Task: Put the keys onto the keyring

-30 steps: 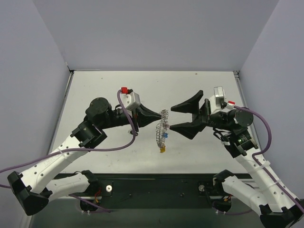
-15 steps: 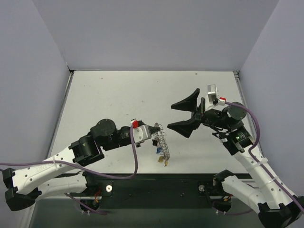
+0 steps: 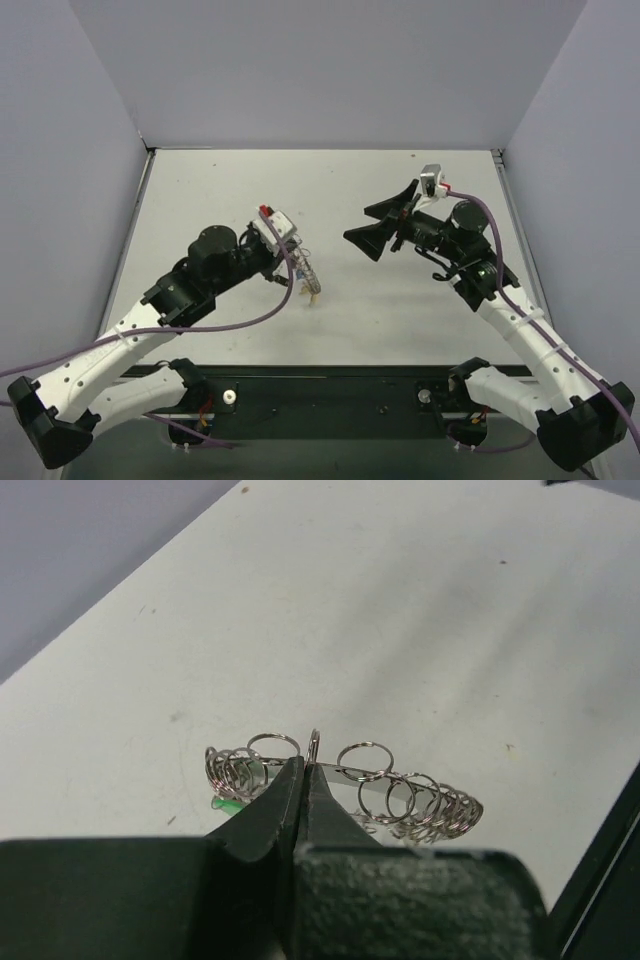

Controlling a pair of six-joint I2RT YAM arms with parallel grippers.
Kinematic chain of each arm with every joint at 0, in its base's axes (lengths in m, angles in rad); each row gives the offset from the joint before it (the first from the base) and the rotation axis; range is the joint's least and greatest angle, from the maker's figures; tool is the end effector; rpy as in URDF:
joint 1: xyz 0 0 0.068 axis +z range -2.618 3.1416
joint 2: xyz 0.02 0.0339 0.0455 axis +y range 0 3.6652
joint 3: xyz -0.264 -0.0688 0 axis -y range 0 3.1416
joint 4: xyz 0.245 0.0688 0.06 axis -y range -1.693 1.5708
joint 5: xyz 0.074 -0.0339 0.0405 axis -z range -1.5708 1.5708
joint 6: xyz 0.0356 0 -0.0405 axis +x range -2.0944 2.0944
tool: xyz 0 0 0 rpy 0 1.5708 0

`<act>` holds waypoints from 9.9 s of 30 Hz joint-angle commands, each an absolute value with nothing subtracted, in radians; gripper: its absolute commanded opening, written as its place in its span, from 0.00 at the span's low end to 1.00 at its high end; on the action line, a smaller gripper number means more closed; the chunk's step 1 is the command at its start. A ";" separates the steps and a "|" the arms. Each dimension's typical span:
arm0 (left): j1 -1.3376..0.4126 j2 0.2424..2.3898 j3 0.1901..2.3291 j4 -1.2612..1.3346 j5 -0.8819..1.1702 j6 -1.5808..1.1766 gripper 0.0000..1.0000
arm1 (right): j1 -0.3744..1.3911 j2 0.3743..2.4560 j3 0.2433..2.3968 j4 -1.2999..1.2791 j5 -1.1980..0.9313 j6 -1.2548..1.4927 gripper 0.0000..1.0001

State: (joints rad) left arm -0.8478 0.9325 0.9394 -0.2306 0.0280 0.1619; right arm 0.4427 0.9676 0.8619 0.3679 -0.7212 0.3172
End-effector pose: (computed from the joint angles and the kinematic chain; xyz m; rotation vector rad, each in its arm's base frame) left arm 0.1409 -0.1612 0.3629 0.9001 1.5866 -0.5135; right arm 0.1865 0.1144 0.3908 -0.7276 1.2717 1.0962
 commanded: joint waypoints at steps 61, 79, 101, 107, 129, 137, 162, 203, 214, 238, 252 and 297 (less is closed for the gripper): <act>-0.040 0.772 0.879 -0.374 0.086 -0.118 0.00 | 0.897 2.258 1.649 -0.186 -0.209 0.348 0.20; -0.040 0.744 0.867 -0.374 0.083 -0.112 0.00 | 0.853 1.968 1.407 -0.150 -0.252 0.291 0.00; -0.040 0.749 0.854 -0.368 0.137 -0.114 0.00 | 0.862 1.834 1.215 -0.146 -0.196 0.273 0.48; -0.040 0.747 0.851 -0.367 0.138 -0.112 0.00 | 0.862 1.902 1.267 -0.149 -0.222 0.288 0.48; -0.038 0.746 0.847 -0.364 0.147 -0.114 0.00 | 0.865 1.997 1.365 -0.143 -0.256 0.302 0.32; -0.037 0.744 0.844 -0.364 0.149 -0.115 0.00 | 0.867 2.005 1.390 -0.143 -0.253 0.304 0.31; -0.035 0.735 0.839 -0.356 0.161 -0.117 0.00 | 0.879 1.944 1.336 -0.104 -0.158 0.302 0.34; -0.031 0.729 0.828 -0.354 0.164 -0.112 0.00 | 0.897 1.973 1.292 -0.043 -0.176 0.288 0.00; -0.031 0.727 0.828 -0.354 0.163 -0.110 0.00 | 0.882 1.872 1.267 -0.023 -0.268 0.290 0.00; -0.031 0.726 0.824 -0.350 0.175 -0.114 0.00 | 0.871 1.790 1.121 -0.153 -0.282 0.141 0.00; -0.031 0.723 0.822 -0.348 0.178 -0.115 0.00 | 0.865 1.778 1.132 -0.143 -0.175 0.182 0.42; -0.031 0.724 0.816 -0.313 0.264 -0.112 0.00 | 0.813 1.746 1.203 -0.121 -0.202 0.190 0.00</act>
